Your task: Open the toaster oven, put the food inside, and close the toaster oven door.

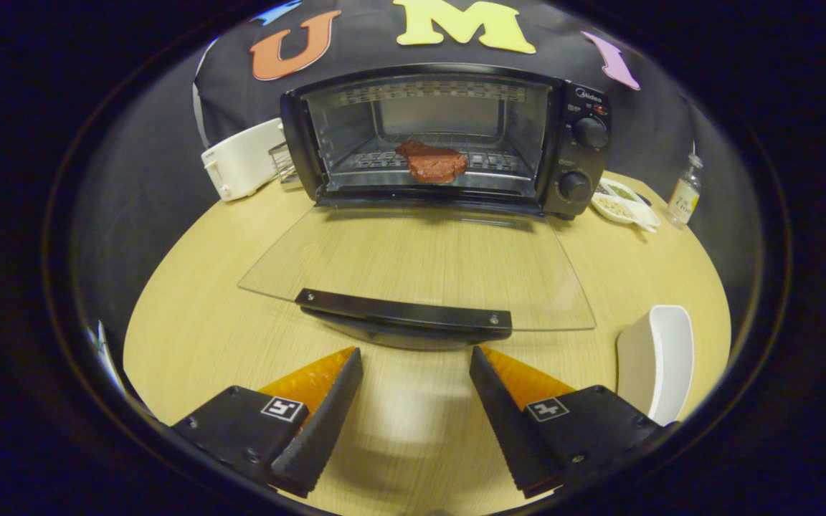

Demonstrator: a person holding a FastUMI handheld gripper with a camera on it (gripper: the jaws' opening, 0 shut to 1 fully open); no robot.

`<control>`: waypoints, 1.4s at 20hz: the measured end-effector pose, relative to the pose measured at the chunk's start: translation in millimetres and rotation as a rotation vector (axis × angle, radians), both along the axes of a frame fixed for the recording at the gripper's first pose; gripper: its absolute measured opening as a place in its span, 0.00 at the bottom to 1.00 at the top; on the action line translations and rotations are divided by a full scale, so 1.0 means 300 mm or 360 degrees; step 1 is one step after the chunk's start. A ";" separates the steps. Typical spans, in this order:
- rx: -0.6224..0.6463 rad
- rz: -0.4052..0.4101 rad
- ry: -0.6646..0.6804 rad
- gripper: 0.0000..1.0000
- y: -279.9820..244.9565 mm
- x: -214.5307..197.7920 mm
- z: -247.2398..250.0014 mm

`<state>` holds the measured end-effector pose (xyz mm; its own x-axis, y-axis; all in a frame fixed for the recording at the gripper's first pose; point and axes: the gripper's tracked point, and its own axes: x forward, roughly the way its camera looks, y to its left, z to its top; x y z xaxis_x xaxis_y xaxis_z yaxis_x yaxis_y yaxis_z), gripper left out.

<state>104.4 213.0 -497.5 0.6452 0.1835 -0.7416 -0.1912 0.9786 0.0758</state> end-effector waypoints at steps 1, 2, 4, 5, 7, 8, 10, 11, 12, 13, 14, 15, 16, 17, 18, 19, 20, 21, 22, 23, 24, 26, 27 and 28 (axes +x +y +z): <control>0.0000 -0.0014 0.0011 0.98 -0.002 0.007 0.001; 0.0004 -0.0018 0.0023 0.97 0.001 0.011 0.001; 0.0007 -0.0013 0.0029 0.98 0.001 0.011 0.010; 0.0019 -0.0012 0.0041 0.98 0.001 0.005 0.020; 0.0054 -0.0024 0.0042 0.98 0.003 0.009 0.061; 0.0056 -0.0019 0.0045 0.98 0.005 0.011 0.080; 0.0052 -0.0002 0.0024 0.98 0.005 0.015 0.131; 0.0056 0.0005 0.0012 0.98 0.007 0.019 0.156; 0.0071 0.0002 0.0003 0.98 0.009 0.027 0.187; 0.0097 -0.0006 -0.0008 0.98 0.010 0.036 0.217; 0.0124 -0.0010 -0.0025 0.98 0.016 0.048 0.252; 0.0138 -0.0009 -0.0043 0.98 0.021 0.064 0.285; 0.0143 -0.0007 -0.0066 0.98 0.023 0.083 0.322; 0.0150 -0.0009 -0.0090 0.98 0.025 0.101 0.350; 0.0166 -0.0018 -0.0106 0.98 0.027 0.121 0.381; 0.0184 -0.0025 -0.0118 0.98 0.031 0.142 0.406; 0.0197 -0.0028 -0.0141 0.98 0.034 0.165 0.434; 0.0200 -0.0027 -0.0165 0.98 0.036 0.193 0.457; 0.0196 -0.0024 -0.0186 0.98 0.038 0.222 0.478; 0.0168 -0.0023 -0.0201 0.98 0.035 0.249 0.493; 0.0142 -0.0020 -0.0227 1.00 0.035 0.278 0.511; 0.0139 -0.0010 -0.0266 0.97 0.052 0.321 0.549; 0.0148 -0.0007 -0.0295 0.97 0.059 0.333 0.570; 0.0146 0.0003 -0.0327 0.97 0.063 0.340 0.593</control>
